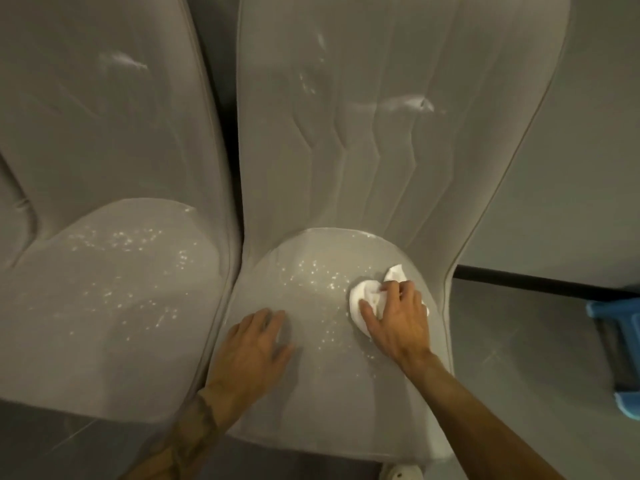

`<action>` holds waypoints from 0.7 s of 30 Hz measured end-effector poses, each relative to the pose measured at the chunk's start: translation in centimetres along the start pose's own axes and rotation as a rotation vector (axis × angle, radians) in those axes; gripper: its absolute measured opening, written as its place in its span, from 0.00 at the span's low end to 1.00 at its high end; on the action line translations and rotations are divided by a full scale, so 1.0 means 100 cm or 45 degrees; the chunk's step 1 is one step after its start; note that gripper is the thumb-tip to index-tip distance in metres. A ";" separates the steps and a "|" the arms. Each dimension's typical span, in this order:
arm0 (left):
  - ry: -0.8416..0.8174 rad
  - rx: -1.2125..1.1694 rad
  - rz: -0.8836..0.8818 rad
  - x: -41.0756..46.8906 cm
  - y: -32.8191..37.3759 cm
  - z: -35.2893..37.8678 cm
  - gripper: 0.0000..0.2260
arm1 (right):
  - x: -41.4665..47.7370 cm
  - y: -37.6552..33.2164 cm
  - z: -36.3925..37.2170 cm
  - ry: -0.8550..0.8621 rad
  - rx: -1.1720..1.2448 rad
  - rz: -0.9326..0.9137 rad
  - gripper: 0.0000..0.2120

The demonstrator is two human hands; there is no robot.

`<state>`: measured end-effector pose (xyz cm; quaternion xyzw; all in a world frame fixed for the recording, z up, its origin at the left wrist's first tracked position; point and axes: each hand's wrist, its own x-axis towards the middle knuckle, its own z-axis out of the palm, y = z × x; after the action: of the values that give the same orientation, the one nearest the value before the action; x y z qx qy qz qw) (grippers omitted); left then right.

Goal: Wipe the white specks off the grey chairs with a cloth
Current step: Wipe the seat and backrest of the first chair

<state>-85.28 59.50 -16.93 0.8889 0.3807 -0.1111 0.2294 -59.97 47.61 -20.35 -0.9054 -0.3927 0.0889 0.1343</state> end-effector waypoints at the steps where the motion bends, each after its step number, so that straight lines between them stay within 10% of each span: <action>1: 0.003 0.035 0.014 0.004 -0.006 0.004 0.41 | -0.003 0.001 0.010 0.025 -0.027 -0.004 0.25; 15: 0.485 0.212 0.236 0.058 -0.091 0.017 0.32 | 0.016 0.009 0.048 0.378 -0.164 -0.291 0.09; 21: 0.581 0.140 0.240 0.064 -0.103 0.036 0.34 | 0.046 0.010 0.041 0.355 -0.140 0.048 0.14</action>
<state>-88.52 67.95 -25.80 0.9337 0.3314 0.0936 0.0981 -57.32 51.04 -24.80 -0.9223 -0.3574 -0.0570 0.1360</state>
